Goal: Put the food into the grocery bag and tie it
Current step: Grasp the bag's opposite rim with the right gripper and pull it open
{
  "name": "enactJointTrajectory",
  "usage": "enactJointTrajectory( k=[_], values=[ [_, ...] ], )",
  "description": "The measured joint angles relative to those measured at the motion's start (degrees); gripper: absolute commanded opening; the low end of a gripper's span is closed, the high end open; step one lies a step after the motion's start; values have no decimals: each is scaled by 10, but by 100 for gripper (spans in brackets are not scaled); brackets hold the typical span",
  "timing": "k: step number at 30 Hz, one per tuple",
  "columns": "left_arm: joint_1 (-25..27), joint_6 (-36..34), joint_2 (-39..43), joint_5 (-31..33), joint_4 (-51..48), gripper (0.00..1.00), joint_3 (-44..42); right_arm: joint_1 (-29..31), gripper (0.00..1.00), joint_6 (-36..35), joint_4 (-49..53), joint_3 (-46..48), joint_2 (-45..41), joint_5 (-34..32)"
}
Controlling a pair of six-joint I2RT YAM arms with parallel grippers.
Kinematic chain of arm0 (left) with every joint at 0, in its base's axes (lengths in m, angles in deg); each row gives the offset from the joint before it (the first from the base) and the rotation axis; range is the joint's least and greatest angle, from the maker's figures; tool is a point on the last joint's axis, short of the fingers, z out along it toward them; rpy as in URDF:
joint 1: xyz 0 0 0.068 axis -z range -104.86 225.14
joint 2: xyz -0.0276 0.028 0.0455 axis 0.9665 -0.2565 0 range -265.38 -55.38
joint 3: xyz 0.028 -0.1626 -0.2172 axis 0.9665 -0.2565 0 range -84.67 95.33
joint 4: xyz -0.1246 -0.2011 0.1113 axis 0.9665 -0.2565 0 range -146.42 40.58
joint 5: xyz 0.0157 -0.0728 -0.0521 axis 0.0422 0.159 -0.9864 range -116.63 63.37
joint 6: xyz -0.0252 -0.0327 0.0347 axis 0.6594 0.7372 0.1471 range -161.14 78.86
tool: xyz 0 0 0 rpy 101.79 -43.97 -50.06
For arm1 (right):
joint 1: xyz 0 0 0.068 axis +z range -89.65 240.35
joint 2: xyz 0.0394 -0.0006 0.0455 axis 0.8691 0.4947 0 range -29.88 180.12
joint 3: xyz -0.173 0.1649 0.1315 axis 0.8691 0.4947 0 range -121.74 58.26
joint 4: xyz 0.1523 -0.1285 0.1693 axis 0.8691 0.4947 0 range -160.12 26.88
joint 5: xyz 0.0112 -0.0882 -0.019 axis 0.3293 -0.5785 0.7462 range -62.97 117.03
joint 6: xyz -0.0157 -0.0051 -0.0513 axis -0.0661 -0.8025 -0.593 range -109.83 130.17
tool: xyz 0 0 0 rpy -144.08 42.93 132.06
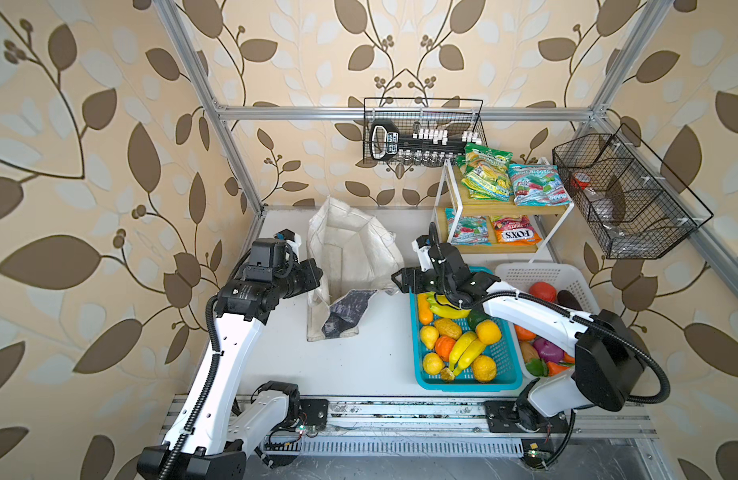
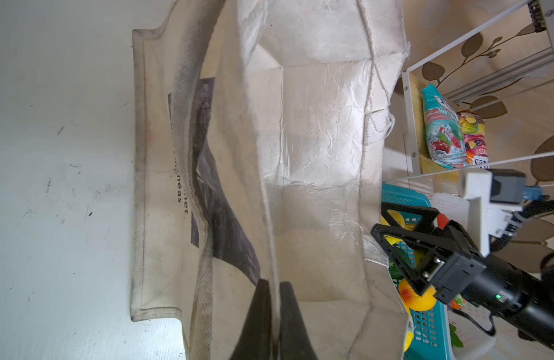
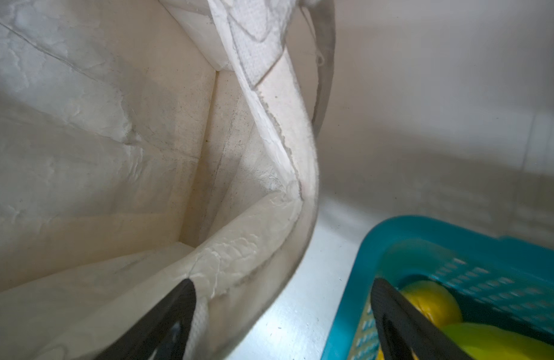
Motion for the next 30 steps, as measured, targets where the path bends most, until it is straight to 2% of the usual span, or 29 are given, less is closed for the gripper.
enactJointTrajectory(
  k=[4, 11, 15, 19, 25, 30],
  values=[
    [0, -1, 0, -5, 5, 0, -5, 3, 71, 9, -26, -5, 17, 21],
    [-3, -1, 0, -14, 16, 0, -14, 8, 27, 36, -70, -20, 44, 48],
    [-4, -1, 1, -29, 19, 0, -14, 18, 19, 47, -79, -24, 43, 44],
    [-4, -1, 1, -56, 19, 0, -14, 40, 2, 44, -66, -53, 43, 39],
    [-3, 1, 2, -131, 12, 0, -14, 100, 0, 35, -9, -76, -1, 7],
    [-11, 1, 23, -143, -6, 0, -14, 106, 0, 14, 69, -65, -74, -35]
  ],
)
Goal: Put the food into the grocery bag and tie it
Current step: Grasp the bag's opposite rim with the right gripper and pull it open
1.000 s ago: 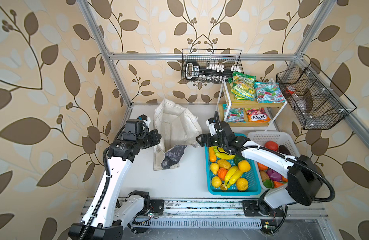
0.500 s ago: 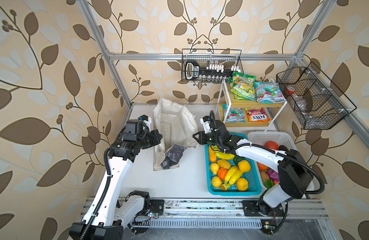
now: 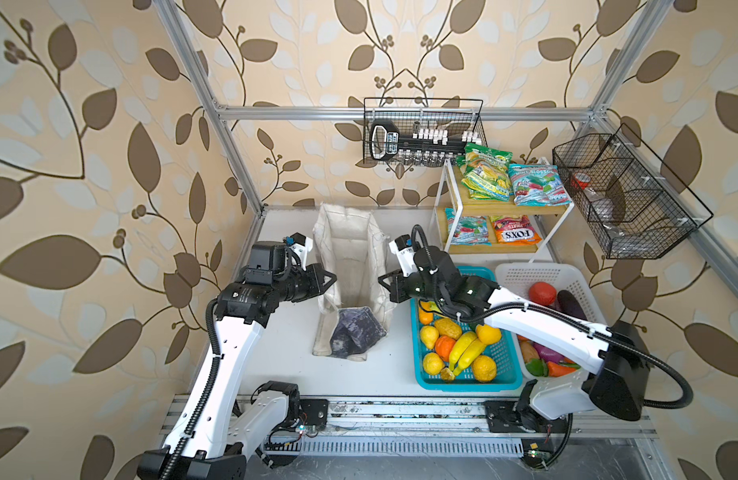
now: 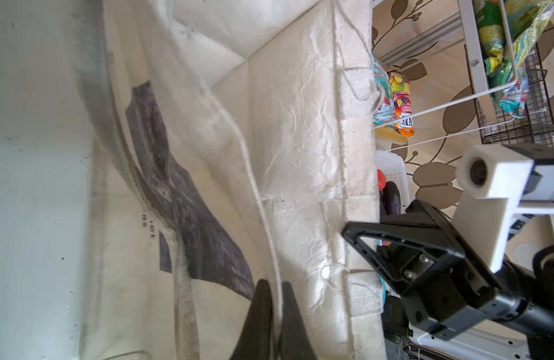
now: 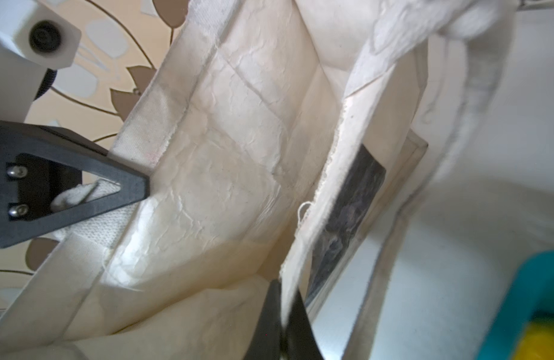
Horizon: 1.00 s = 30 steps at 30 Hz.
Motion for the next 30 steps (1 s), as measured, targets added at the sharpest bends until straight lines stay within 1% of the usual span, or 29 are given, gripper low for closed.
enactJointTrajectory(
  k=[3, 7, 10, 12, 15, 18, 20, 23, 24, 27, 28, 29, 30],
  values=[
    [-7, 0, 20, 39, -17, 0, 2, -17, 0, -17, 58, 6, -38, -39],
    [-7, -3, 14, 127, -58, 0, 35, -32, 0, -40, 142, 0, -63, -94],
    [-7, -6, 9, 197, -78, 0, 54, -49, 0, -51, 183, -5, -78, -99],
    [-2, -6, 7, 220, -91, 0, 65, -64, 0, -55, 197, -12, -85, -92],
    [3, -7, 4, 236, -101, 0, 81, -82, 0, -66, 207, -29, -97, -76],
    [5, -7, 5, 235, -101, 0, 83, -91, 0, -74, 218, -37, -108, -63],
    [5, -11, 5, 226, -101, 0, 83, -93, 0, -77, 226, -39, -109, -51],
    [4, -18, 5, 196, -104, 1, 83, -90, 0, -80, 242, -39, -104, -43],
    [3, -20, 5, 184, -105, 6, 83, -87, 0, -81, 247, -39, -101, -44],
    [-4, -29, 8, 153, -111, 11, 80, -67, 0, -83, 262, -39, -89, -52],
    [-5, -32, 9, 144, -111, 18, 76, -62, 0, -85, 266, -40, -84, -52],
    [-7, -36, 10, 137, -111, 33, 72, -59, 0, -87, 271, -40, -78, -54],
    [-7, -37, 11, 129, -107, 45, 66, -58, 1, -89, 276, -42, -72, -57]
  ],
)
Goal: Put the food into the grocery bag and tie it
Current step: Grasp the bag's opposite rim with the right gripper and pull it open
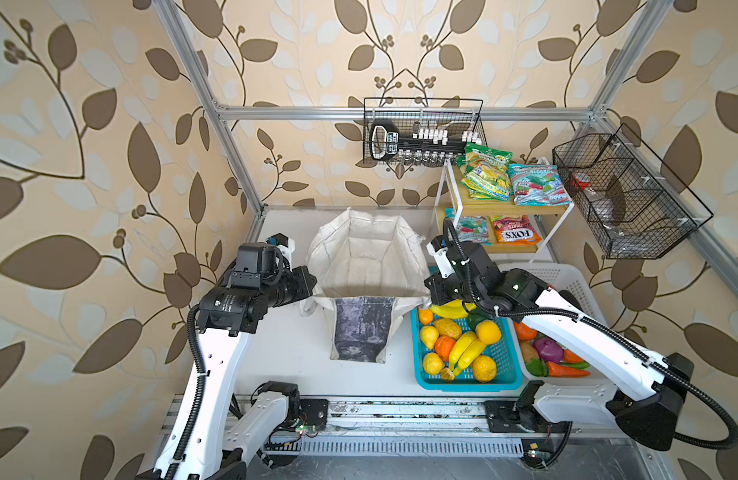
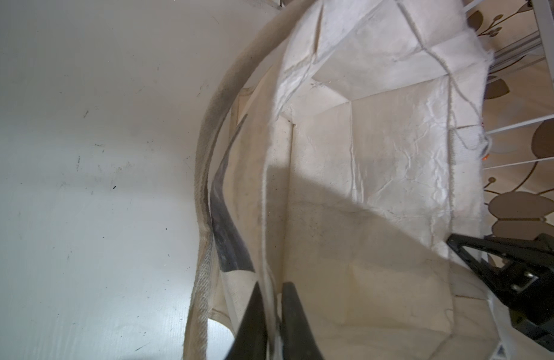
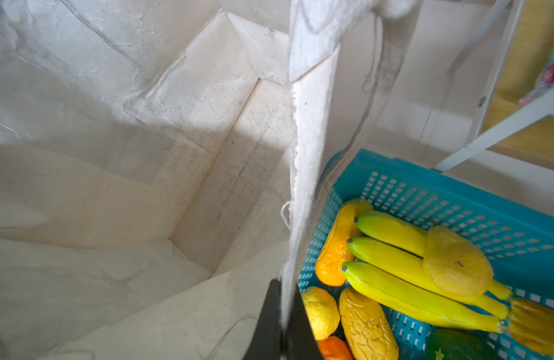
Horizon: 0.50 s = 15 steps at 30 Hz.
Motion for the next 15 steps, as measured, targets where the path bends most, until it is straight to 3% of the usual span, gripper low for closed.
enactJointTrajectory(
  k=[2, 3, 8, 11, 13, 15],
  values=[
    [0, -8, 1, -4, 6, 64, -9, -1, 2, -5, 8, -6, 13, -6],
    [0, -7, -1, -4, 7, 68, -10, -1, 4, -7, 10, -10, 18, -7],
    [0, -23, -40, 9, 11, 76, -1, -2, 16, -13, 7, -15, 26, -8],
    [0, -33, -78, 38, 19, 88, 6, -2, 16, -15, 1, -15, 27, -4],
    [0, -35, -101, 70, 22, 86, 9, -4, 16, -15, -3, -15, 29, -3],
    [0, -34, -122, 94, 23, 68, 13, -6, 17, -16, -5, -15, 31, -3]
  ],
)
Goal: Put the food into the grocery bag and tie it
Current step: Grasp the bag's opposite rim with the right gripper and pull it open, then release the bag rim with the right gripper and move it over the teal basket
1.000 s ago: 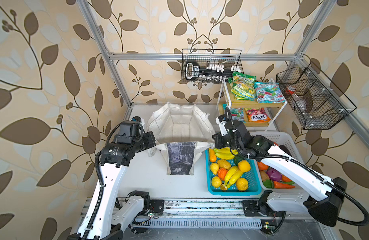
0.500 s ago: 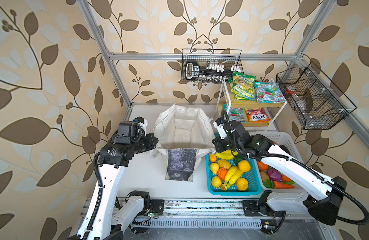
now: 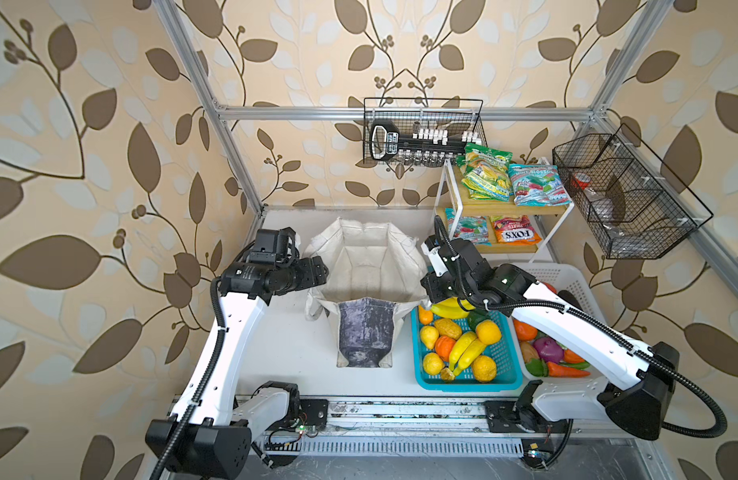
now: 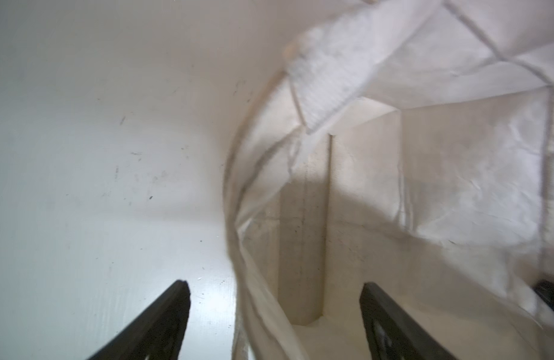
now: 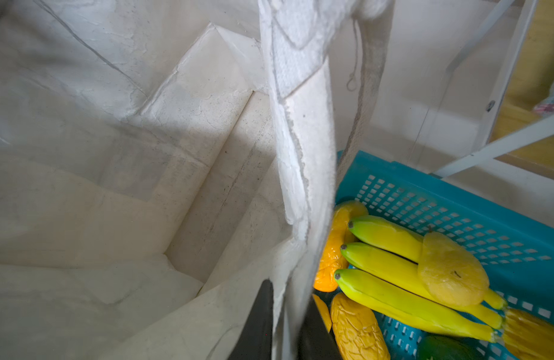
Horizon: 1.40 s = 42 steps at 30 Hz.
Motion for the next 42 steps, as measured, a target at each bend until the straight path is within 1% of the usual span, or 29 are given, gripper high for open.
enactJointTrajectory(
  k=[1, 2, 3, 7, 9, 11, 14, 17, 21, 22, 24, 28, 29, 30, 32, 36, 40, 42],
  values=[
    [0, 1, -9, 3, 7, 47, 0, -1, 17, 0, -1, 0, 1, 0],
    [-3, 1, -12, 3, 14, 19, 0, -2, 17, -1, -3, 1, 2, 0],
    [-3, 1, -12, -1, 20, 0, 0, -2, 17, -2, -4, 1, 2, 0],
    [-3, 2, 9, 0, 31, 0, 5, -7, 16, -2, -9, 3, 1, 0],
    [-3, 2, 26, 15, 30, 0, 5, -15, 12, -3, -17, 12, -3, 0],
    [-3, 4, 47, 33, 31, 0, -1, -32, 11, -4, -17, 22, -7, 0],
    [-3, 11, 77, 47, 36, 0, -27, -52, 13, -3, -19, 32, -12, 0],
    [-3, 12, 92, 53, 47, 0, -53, -49, 17, 0, -33, 51, -24, 10],
    [-4, 12, 85, 33, 74, 0, -70, -38, 19, 3, -49, 59, -32, 21],
    [-4, 12, 83, 22, 84, 0, -75, -35, 21, 3, -54, 60, -32, 21],
    [-3, 12, 81, 7, 100, 0, -85, -31, 29, 3, -61, 61, -33, 22],
    [-3, 10, 81, -1, 111, 0, -98, -30, 60, 2, -71, 68, -53, 21],
    [-3, 10, 81, -1, 113, 0, -100, -30, 72, 0, -71, 71, -64, 19],
    [-3, 10, 82, -1, 116, 0, -103, -30, 81, -2, -72, 73, -75, 15],
    [-3, 10, 85, -1, 125, 0, -113, -30, 94, -3, -72, 78, -106, -1],
    [-3, 7, 89, 0, 132, 0, -129, -38, 100, -7, -59, 82, -163, -41],
    [-4, -3, 91, 14, 134, 0, -136, -64, 100, -14, -47, 119, -220, -72],
    [-4, -6, 93, 15, 135, 0, -137, -85, 98, -15, -38, 142, -243, -80]
  ],
)
